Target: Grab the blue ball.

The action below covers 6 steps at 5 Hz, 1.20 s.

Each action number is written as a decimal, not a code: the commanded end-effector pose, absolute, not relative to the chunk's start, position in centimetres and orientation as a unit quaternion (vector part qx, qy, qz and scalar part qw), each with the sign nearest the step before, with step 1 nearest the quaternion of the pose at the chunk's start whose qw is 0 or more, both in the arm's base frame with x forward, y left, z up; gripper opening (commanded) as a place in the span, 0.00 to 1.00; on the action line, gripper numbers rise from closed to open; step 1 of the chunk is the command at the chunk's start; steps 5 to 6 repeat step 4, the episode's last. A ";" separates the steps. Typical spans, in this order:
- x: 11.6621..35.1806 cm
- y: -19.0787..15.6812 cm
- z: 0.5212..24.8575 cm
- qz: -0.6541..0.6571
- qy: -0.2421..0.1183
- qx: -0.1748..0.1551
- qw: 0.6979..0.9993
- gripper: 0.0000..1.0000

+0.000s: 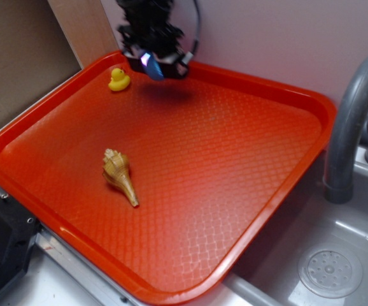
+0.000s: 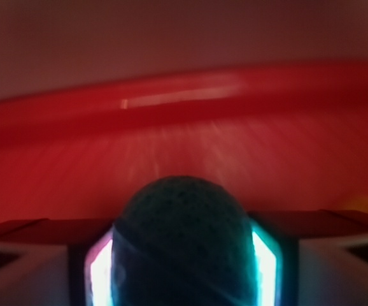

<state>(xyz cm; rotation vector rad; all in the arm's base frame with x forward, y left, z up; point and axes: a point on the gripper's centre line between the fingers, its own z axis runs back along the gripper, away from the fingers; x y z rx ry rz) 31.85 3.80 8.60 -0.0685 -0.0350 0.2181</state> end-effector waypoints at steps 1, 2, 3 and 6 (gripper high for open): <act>27.4 2.4 21.5 0.109 0.030 -0.072 0.991 0.00; 25.1 1.4 24.5 0.131 0.011 -0.055 0.990 0.00; 23.4 0.7 24.8 0.126 0.009 -0.056 0.990 0.00; 22.8 0.1 24.3 0.130 0.014 -0.042 0.991 0.00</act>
